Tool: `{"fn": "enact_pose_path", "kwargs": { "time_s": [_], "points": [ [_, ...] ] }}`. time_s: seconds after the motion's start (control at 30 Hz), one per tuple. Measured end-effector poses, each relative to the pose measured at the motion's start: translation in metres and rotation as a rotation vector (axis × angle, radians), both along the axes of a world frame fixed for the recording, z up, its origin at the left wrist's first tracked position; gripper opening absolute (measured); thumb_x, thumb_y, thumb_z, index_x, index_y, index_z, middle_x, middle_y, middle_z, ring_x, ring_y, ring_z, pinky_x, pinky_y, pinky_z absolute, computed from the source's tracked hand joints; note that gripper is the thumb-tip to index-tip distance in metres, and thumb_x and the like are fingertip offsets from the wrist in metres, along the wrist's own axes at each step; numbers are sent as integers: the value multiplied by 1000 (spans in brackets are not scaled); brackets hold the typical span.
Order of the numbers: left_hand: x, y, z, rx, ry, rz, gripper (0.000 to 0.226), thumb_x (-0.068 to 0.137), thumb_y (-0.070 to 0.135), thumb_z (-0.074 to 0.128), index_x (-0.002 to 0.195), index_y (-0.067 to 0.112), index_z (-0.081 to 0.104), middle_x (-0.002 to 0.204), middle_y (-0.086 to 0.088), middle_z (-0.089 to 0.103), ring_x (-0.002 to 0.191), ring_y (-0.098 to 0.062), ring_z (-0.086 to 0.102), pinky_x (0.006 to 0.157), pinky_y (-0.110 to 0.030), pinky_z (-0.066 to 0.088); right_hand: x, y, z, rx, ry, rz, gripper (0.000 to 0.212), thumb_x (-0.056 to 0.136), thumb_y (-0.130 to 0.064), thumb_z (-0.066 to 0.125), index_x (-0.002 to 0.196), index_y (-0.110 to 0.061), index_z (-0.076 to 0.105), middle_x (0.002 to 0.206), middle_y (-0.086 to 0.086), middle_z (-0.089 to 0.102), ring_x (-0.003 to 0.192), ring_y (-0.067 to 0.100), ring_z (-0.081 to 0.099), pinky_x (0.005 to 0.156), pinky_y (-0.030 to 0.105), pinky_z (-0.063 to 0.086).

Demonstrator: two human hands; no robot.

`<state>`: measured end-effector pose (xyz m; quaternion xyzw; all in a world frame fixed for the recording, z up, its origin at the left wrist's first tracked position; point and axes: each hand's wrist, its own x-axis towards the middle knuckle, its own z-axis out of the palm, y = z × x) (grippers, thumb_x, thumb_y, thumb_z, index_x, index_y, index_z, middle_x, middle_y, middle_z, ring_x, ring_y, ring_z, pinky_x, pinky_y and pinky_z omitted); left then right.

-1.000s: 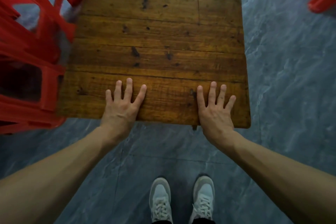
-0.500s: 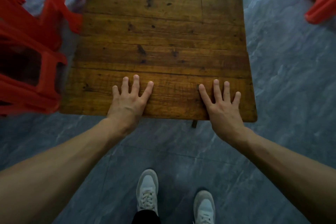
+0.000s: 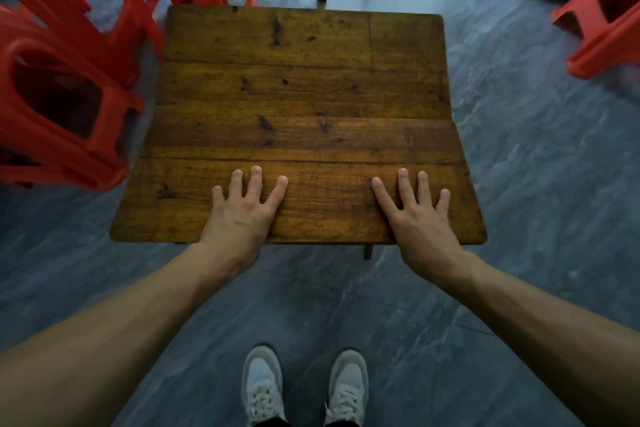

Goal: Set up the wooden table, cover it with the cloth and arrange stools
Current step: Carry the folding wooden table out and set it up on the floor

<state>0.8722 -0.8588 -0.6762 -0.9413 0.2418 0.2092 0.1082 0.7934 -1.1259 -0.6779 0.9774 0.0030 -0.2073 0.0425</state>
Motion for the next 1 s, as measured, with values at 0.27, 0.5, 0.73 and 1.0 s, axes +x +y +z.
{"fn": "enact_pose_path", "kwargs": {
  "time_s": [0.27,0.5,0.73,1.0],
  "points": [
    [-54,9,9,-34,0,4,112,82,13,70,152,29,-15,160,-20,-6,146,-46,5,115,-61,22,-53,6,9,5,4,-8,97,94,-3,51,153,-28,-22,161,22,-14,146,52,-7,112,71,14],
    [-113,17,9,-57,-2,-5,107,85,18,69,153,28,-13,160,-21,-5,147,-47,5,115,-63,21,-116,16,11,23,12,-53,102,92,-2,55,152,-32,-22,161,20,-15,146,50,-10,114,70,10],
    [-181,24,19,-48,30,-27,110,83,25,73,152,30,-13,160,-21,-4,147,-46,6,114,-63,22,-190,26,24,34,47,-65,102,92,-4,57,152,-30,-22,161,21,-16,146,51,-10,114,71,10],
    [-278,21,25,-29,49,-6,110,83,23,73,152,32,-12,160,-19,-4,146,-47,6,114,-64,22,-284,22,28,57,40,-75,98,94,-7,55,153,-31,-20,161,21,-13,146,51,-8,113,71,10]
  ]
}}
